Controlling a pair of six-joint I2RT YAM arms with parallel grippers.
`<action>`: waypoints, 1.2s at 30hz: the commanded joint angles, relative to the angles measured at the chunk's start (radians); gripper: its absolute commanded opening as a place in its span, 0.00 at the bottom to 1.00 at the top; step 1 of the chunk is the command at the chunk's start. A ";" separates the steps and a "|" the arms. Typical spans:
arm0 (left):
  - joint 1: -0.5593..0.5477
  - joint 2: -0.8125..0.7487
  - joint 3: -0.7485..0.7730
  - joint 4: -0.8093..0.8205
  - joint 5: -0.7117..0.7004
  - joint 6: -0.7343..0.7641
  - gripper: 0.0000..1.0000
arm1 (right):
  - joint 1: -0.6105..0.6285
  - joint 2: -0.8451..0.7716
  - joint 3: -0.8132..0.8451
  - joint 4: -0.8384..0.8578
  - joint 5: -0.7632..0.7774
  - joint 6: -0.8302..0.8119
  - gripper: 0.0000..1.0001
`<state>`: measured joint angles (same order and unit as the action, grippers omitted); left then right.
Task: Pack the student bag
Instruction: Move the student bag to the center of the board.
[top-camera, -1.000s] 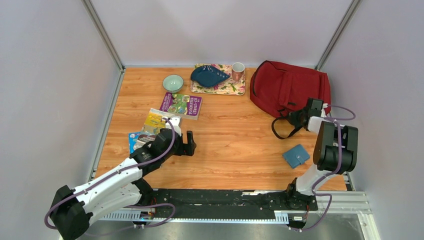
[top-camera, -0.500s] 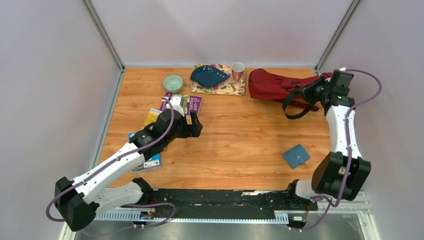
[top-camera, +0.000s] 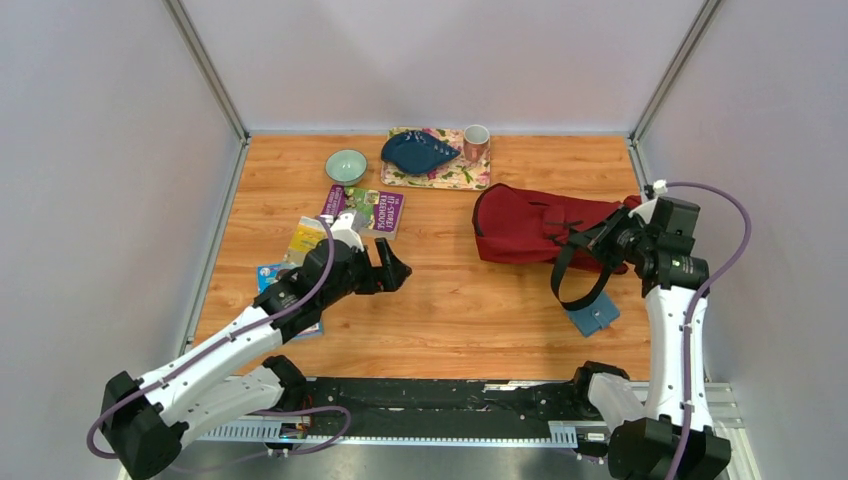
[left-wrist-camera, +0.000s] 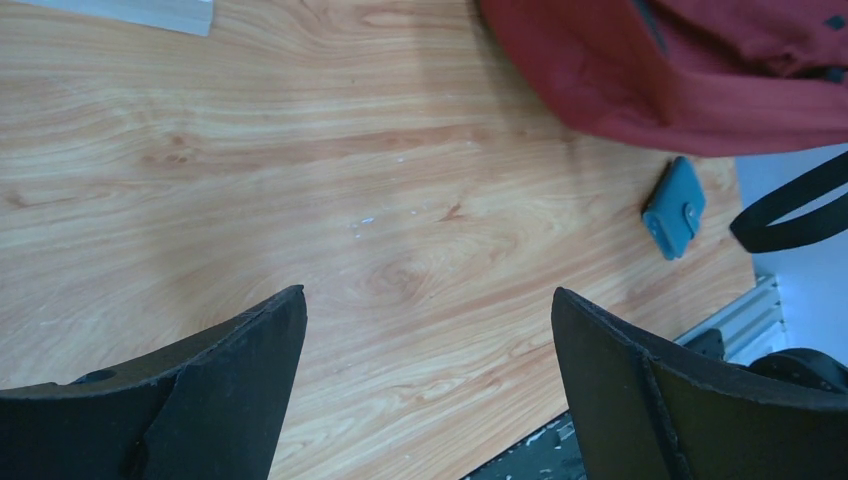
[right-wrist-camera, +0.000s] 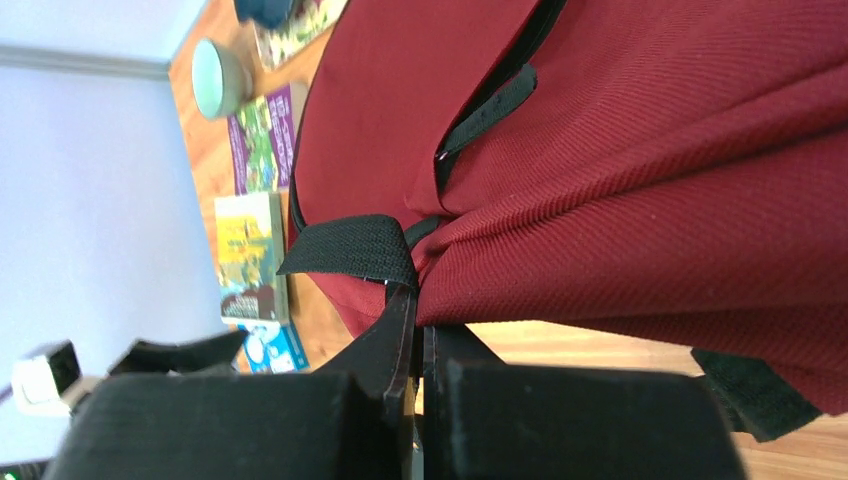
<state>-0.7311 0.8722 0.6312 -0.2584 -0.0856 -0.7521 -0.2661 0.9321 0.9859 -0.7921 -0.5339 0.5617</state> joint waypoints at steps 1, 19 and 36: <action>0.004 0.045 0.044 0.119 0.052 -0.036 0.99 | 0.073 -0.013 0.010 -0.021 -0.107 -0.100 0.00; 0.004 0.527 0.217 0.435 0.268 -0.154 0.99 | 0.223 -0.021 -0.061 -0.056 -0.126 -0.210 0.00; 0.018 0.427 0.096 0.276 0.173 0.035 0.06 | 0.378 0.105 -0.239 0.220 -0.055 -0.053 0.02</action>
<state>-0.7166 1.3975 0.7177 0.0853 0.1574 -0.8379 0.1005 1.0046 0.7876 -0.7315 -0.5926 0.4297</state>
